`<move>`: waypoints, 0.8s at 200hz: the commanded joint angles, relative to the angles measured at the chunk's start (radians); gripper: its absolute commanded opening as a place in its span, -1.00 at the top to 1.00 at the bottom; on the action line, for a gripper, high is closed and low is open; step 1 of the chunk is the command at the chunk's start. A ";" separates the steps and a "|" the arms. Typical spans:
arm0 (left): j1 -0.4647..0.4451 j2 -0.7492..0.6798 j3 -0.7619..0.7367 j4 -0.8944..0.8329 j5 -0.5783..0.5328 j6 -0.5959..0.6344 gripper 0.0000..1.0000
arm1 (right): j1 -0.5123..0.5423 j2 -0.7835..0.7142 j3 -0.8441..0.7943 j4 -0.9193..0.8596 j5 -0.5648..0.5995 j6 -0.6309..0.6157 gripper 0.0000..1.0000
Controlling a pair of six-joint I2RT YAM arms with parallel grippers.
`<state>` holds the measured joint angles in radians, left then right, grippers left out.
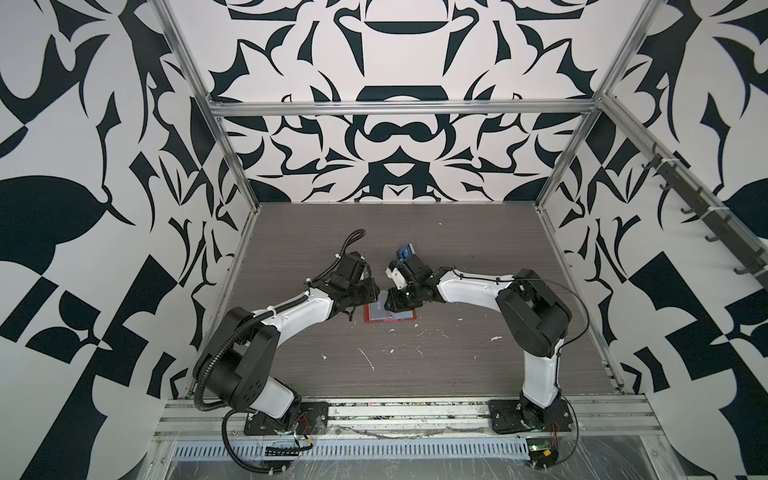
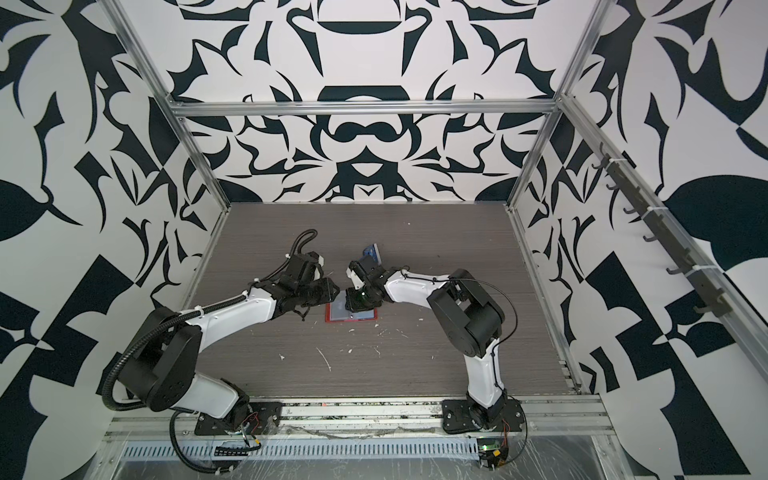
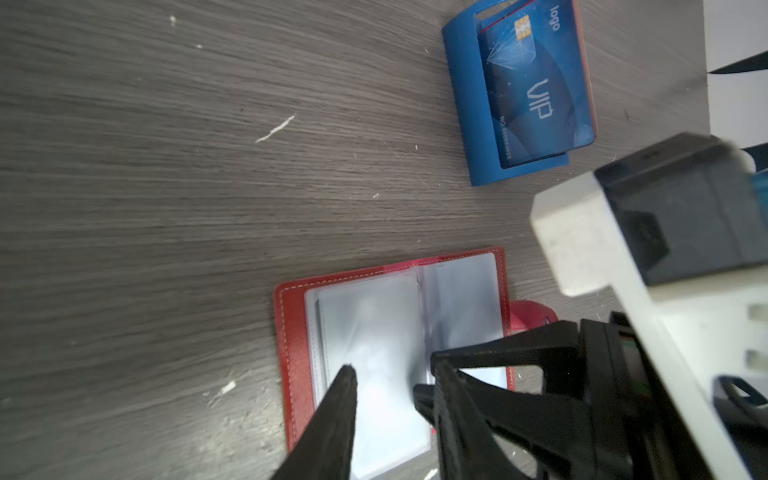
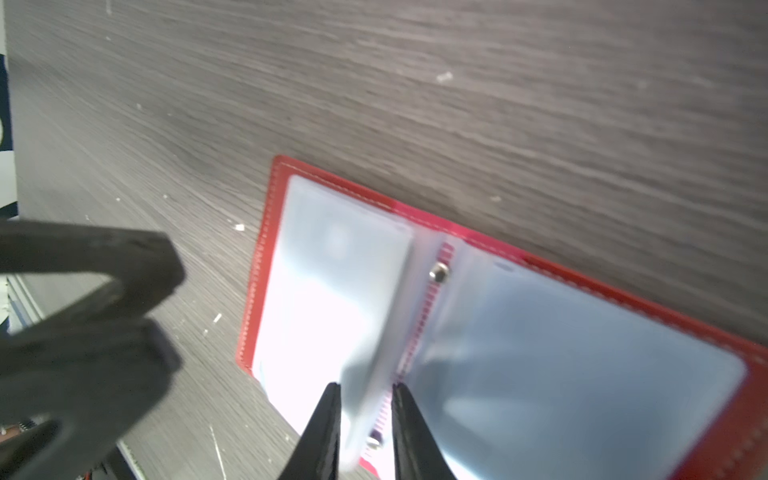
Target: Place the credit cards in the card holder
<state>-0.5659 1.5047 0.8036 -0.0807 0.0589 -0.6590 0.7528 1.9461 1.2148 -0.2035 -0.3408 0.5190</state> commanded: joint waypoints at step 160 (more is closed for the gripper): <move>-0.001 0.151 0.144 -0.127 0.024 0.037 0.38 | -0.079 -0.215 0.004 -0.155 0.307 -0.087 0.41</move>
<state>-0.5659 1.6360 0.8646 -0.1520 0.0921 -0.6479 0.7120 1.7519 1.1828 -0.2878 -0.0937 0.4721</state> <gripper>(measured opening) 0.308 0.291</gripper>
